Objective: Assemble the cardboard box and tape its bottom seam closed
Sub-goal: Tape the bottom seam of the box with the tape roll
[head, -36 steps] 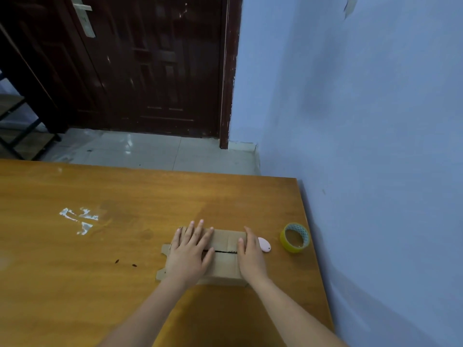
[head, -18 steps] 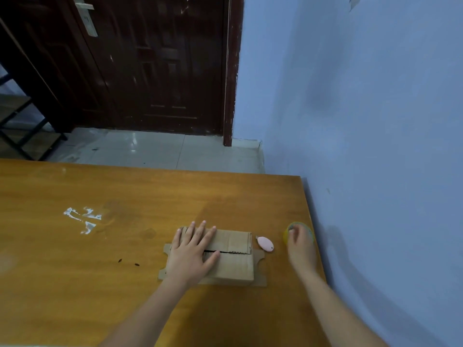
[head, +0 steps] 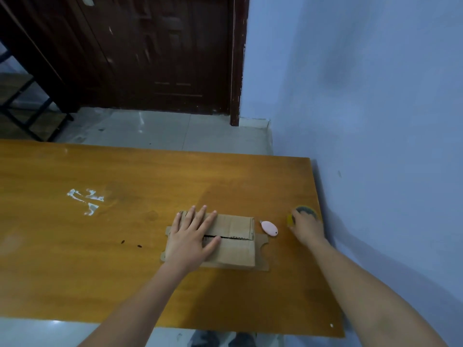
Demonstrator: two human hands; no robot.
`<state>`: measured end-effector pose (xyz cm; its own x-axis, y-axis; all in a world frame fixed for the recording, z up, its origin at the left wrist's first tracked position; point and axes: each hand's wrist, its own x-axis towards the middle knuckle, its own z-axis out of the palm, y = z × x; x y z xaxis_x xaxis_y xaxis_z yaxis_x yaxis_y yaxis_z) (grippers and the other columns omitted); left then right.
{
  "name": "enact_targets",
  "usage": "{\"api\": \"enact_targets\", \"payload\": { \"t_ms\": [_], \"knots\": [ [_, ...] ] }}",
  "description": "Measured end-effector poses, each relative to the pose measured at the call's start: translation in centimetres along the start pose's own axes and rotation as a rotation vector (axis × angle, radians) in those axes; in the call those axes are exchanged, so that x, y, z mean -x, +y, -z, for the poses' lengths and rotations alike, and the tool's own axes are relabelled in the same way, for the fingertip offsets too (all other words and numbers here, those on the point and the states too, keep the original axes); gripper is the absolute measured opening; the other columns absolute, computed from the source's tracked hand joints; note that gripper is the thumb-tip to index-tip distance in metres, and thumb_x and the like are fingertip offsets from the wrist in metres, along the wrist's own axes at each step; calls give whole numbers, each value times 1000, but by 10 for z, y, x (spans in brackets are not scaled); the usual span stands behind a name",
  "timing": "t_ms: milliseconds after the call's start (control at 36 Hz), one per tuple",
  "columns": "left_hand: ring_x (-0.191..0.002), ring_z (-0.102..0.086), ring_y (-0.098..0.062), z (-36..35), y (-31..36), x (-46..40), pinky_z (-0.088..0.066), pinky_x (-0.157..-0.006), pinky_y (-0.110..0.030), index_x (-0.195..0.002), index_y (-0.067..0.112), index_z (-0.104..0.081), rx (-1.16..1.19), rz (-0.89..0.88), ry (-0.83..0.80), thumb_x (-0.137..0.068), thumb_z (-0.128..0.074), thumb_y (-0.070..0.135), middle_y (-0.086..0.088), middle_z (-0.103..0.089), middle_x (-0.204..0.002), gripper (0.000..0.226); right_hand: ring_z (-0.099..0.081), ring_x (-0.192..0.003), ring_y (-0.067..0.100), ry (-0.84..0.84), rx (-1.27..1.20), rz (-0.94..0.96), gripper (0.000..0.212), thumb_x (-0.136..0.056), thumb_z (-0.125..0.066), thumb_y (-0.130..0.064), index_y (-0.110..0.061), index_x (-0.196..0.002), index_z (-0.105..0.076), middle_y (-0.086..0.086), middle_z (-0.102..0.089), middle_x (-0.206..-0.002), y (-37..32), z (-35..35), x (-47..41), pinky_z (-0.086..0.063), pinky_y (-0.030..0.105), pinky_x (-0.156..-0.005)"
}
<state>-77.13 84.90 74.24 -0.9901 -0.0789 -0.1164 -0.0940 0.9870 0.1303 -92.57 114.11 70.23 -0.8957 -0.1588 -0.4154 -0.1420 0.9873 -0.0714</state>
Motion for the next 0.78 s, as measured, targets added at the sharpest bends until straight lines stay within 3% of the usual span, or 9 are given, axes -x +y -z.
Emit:
{"api": "enact_targets", "payload": {
  "t_ms": [167,306,389,444,583,667,778],
  "knots": [
    [-146,-4,-18,1,0,0,2,-118,-42,-149,40,-10,1,0,3,-86,-8,70,7,-14,-158,70,-58,-103,31,4,-101,-22,35,-96,-39,-18,-20,-131,-46,10,-56,-123,-8,-1,-8,-48,38,-74],
    [-146,0,-17,3,0,1,5,-117,-41,-149,41,-5,-35,6,-8,-84,-1,70,9,-10,-159,71,-61,-86,28,30,-165,-54,25,-94,-40,-12,-19,-112,-55,9,-65,-105,-7,-3,-7,-36,27,-55],
    [-146,1,-17,4,1,1,5,-117,-41,-149,41,-4,-42,5,-19,-83,0,70,9,-9,-159,72,-52,-69,22,76,-254,-75,12,-93,-45,-16,-19,-96,-55,6,-63,-87,-4,-1,-2,-29,25,-46],
    [-146,-1,-18,5,2,0,5,-118,-42,-149,40,-7,-29,5,-13,-84,-1,70,8,-11,-158,72,-50,-65,22,118,-372,-84,8,-92,-48,-17,-17,-91,-56,3,-56,-77,0,2,0,-30,26,-47],
    [-146,1,-18,7,2,3,6,-117,-43,-149,39,-1,-64,5,-20,-82,4,69,8,-6,-159,73,-52,-81,23,176,-848,-98,13,-91,-55,-8,-14,-80,-54,7,-56,-84,3,29,2,-42,30,-69],
    [-147,2,-19,7,3,3,6,-117,-43,-149,39,-1,-40,2,-18,-87,-4,68,7,-5,-159,69,-52,-72,22,104,-1139,-81,22,-95,-53,-11,-17,-74,-50,4,-53,-75,-5,58,10,-45,29,-62],
    [-146,3,-17,8,3,2,7,-117,-42,-149,41,-2,-11,12,-35,-89,-15,68,9,-2,-159,67,-48,-64,12,-37,-1142,32,22,-95,-53,-21,-19,-73,-52,-2,-49,-70,-27,95,27,-38,24,-57]
  ]
}}
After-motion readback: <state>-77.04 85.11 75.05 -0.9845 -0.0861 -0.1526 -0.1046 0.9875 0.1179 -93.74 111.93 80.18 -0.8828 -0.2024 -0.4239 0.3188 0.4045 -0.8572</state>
